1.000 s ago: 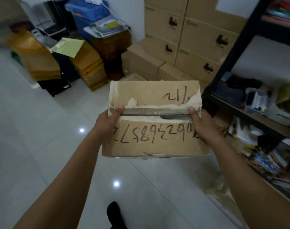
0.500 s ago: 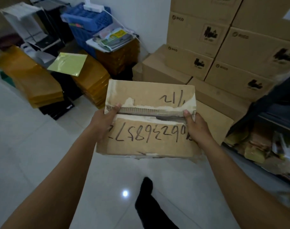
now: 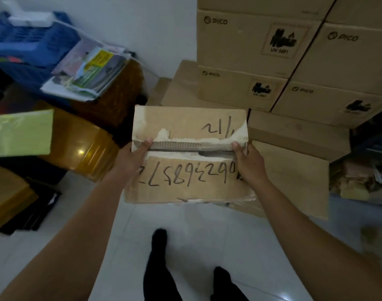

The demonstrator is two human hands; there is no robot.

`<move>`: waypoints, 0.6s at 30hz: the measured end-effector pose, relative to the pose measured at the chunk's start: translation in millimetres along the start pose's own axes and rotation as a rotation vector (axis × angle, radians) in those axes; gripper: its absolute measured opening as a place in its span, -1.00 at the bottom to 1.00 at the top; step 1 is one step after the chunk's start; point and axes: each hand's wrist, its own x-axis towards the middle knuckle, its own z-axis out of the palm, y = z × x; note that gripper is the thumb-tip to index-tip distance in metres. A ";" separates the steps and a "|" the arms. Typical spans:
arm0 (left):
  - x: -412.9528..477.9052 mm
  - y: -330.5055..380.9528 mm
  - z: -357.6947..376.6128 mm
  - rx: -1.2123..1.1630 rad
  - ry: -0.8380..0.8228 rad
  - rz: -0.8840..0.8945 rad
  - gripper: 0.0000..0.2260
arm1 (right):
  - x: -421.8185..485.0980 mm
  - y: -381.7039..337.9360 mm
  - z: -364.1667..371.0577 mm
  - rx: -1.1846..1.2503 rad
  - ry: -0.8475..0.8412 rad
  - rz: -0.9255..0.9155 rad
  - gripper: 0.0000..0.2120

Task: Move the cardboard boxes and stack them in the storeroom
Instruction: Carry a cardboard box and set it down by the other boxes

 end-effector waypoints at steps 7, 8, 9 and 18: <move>142.8 -15.6 48.7 0.130 -0.229 0.034 -0.60 | 65.4 29.0 50.4 0.016 0.182 0.249 -0.62; 157.2 -17.5 58.8 0.140 -0.258 0.046 -0.60 | 74.1 34.1 54.6 0.004 0.213 0.264 -0.64; 172.2 -19.5 71.7 0.141 -0.283 0.061 -0.60 | 84.3 41.6 57.9 -0.007 0.240 0.284 -0.64; 223.6 -61.1 128.6 0.171 -0.356 0.058 -0.63 | 126.0 86.8 78.2 -0.112 0.317 0.423 -0.67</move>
